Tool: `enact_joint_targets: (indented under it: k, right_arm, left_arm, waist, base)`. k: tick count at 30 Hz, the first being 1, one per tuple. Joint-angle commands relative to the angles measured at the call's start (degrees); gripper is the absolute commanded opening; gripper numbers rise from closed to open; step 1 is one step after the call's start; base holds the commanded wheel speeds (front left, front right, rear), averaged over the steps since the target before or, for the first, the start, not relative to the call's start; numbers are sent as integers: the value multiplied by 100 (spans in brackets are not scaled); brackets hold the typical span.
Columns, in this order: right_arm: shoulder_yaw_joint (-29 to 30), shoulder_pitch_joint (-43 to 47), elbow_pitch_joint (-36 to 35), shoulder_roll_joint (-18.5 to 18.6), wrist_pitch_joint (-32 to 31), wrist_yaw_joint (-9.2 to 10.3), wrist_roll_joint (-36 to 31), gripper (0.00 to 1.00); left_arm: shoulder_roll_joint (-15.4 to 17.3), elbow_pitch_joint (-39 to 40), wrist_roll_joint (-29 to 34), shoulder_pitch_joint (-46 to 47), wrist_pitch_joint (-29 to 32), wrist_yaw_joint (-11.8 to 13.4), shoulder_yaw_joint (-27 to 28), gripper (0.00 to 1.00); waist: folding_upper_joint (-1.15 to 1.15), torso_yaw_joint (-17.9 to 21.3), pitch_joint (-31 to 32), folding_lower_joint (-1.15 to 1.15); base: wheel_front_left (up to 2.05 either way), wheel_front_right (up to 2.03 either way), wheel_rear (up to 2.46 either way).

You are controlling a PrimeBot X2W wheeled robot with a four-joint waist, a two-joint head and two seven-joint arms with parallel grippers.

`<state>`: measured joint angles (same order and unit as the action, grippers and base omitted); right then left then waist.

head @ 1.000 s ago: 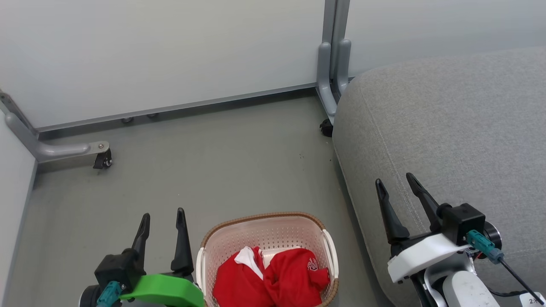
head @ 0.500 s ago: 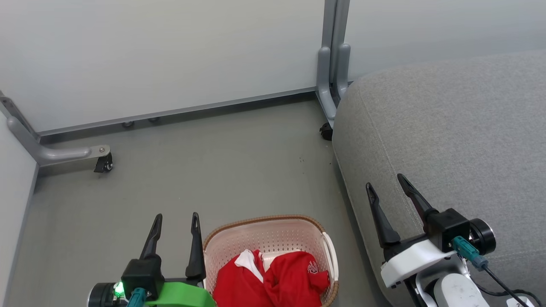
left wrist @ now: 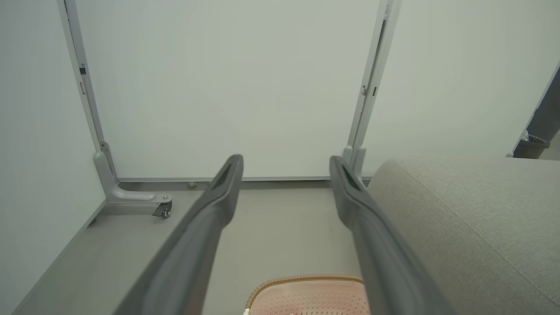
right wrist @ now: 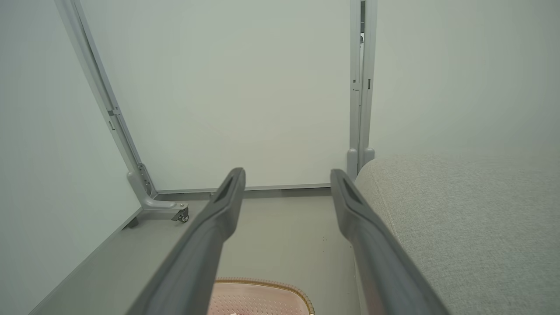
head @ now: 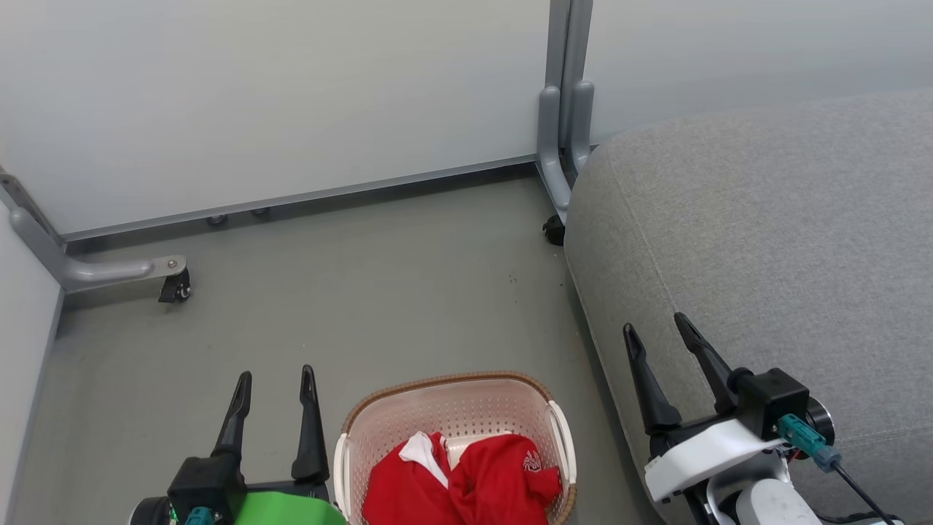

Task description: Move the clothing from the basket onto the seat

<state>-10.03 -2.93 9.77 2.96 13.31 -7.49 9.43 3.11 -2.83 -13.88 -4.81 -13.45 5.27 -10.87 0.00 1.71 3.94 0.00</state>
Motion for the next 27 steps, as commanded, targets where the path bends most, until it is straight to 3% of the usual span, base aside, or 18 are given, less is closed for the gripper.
enact_joint_targets:
  k: [1,4,14,27]
  right_arm:
    - [4,21,25,14,68,0,32,100]
    - [-21,26,120,7,95,-1,152,100]
    - [-115,-3,205,2,194,0,-125,100]
    - [-96,-7,246,-2,194,0,-20,100]
  left_arm:
    - [-5,3,111,-104,-45,-89,84,100]
    - [-17,-81,402,-131,-80,-215,50,100]
    - [-11,-110,549,-190,-183,-77,-52,100]
    - [-12,-169,456,-203,-172,-116,-52,100]
  waist:
    - [0,6,10,0]
    - [0,19,34,0]
    - [0,39,72,0]
    - [0,42,56,0]
  base:
    - [0,0,0]
    - [0,0,0]
    - [0,0,0]
    - [0,0,0]
